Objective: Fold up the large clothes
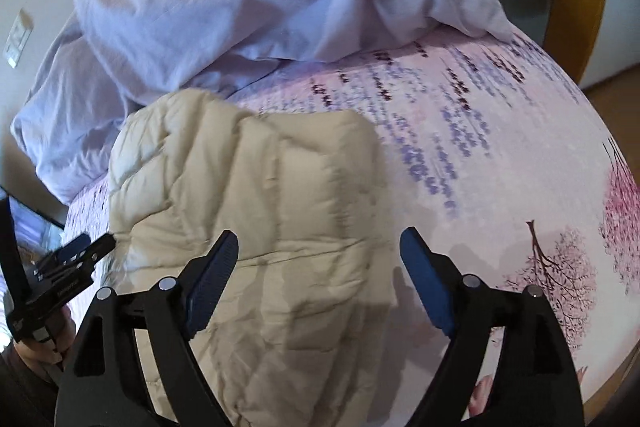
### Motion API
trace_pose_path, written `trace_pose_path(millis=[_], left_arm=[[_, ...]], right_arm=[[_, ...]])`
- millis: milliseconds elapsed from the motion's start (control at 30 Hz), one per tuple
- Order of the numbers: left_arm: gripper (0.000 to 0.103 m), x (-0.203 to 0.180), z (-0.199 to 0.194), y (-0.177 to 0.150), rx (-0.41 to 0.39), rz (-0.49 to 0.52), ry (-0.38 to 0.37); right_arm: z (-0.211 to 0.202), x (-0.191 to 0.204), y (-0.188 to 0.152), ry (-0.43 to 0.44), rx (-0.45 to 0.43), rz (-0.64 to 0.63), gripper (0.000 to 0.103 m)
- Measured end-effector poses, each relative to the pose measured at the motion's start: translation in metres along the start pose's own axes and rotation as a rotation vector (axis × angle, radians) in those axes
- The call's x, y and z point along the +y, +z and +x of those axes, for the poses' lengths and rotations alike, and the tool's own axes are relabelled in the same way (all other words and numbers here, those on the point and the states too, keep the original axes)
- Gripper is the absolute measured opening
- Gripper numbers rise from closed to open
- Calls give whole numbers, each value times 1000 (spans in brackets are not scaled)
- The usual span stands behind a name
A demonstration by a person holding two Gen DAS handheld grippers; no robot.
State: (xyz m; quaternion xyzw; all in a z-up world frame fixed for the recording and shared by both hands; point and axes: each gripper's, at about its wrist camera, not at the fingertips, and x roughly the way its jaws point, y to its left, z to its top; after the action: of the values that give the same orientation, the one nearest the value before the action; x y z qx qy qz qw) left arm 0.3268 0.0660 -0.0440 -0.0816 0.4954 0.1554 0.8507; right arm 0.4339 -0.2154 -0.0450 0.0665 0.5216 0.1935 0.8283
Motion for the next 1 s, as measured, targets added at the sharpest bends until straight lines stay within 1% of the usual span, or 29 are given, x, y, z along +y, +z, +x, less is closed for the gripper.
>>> trace_pose_path(millis=[67,200,300,367,467,700,733,800,867,900,933,967,1000], left_arm=[[77,3,0,-1,11,-10,-6],[77,4,0,-6,24,-18,-16],[78,4,-2,-8,29,-18,-23],[78,4,-2,-9,30,-19,-26],[78,6,-4,-9,30,-22,-31],[78,15,-7,-8,34,-38,-54],[78,17,-7,-8,38,-42,-63],[78,19,-7,-7,41,-44,-73],[78,20,-8,-6,41,-46,-79],[78,21,-8,-6,41,-48,-84],[78,22,-8,-6,43,-53,-91],[78,22,-8,-5,44,-58,-96],[78,23,-7,-5,47,-64,-104]], right_arm=[[7,-8,4,23,40,45,88],[27,-18,0,70,133,111,88],[40,-21,-4,97,172,141,88],[47,-19,-8,111,194,156,92],[57,-17,-10,135,216,178,96],[77,-17,-16,220,265,244,101],[77,-16,-16,224,258,244,102],[81,-11,-14,236,259,232,97],[85,-9,-13,268,266,234,79],[85,-8,-12,282,262,239,74],[86,-7,-11,289,255,239,65],[86,-6,-10,294,247,240,58],[85,-5,-9,298,239,242,55]])
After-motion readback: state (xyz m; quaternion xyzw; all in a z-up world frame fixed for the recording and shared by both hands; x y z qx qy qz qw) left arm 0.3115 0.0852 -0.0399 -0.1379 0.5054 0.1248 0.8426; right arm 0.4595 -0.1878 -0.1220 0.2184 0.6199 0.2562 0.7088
